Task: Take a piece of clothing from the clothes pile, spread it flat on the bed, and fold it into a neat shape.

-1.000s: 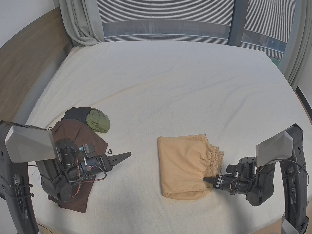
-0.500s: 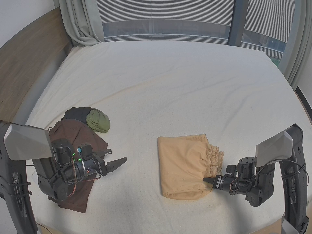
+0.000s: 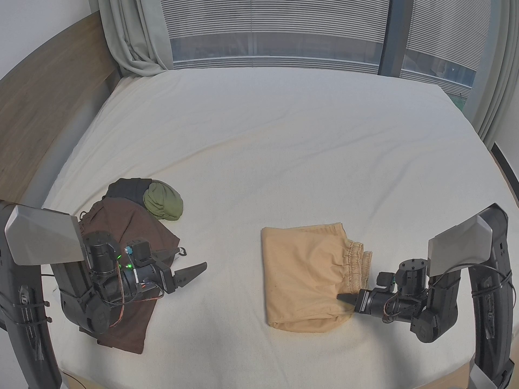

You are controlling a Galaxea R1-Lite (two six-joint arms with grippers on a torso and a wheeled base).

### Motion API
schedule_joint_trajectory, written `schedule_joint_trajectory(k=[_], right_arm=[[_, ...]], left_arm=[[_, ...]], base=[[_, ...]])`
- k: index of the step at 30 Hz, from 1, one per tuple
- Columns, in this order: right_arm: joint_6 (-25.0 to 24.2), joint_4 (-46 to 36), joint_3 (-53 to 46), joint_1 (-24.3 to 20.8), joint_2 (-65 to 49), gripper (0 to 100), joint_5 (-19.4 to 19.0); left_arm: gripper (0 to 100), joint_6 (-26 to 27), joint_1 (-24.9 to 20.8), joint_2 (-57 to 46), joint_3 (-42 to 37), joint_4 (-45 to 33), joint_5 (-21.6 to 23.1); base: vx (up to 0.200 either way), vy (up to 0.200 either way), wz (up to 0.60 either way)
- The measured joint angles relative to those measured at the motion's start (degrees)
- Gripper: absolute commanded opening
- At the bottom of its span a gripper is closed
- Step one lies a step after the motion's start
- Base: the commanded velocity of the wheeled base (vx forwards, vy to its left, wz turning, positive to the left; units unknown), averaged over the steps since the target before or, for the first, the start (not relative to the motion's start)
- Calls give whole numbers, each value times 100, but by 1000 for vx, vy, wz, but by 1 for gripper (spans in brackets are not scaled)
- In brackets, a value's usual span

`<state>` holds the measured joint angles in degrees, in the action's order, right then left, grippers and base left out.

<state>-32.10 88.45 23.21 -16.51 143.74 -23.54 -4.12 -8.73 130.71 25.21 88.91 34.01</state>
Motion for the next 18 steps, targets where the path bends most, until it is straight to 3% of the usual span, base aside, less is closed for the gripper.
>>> schedule_joint_trajectory(k=[18], right_arm=[[-129,-2,-179,-278,-1334,0,-456]], left_arm=[[100,5,66,-2,30,0,9]], base=[[0,0,0]])
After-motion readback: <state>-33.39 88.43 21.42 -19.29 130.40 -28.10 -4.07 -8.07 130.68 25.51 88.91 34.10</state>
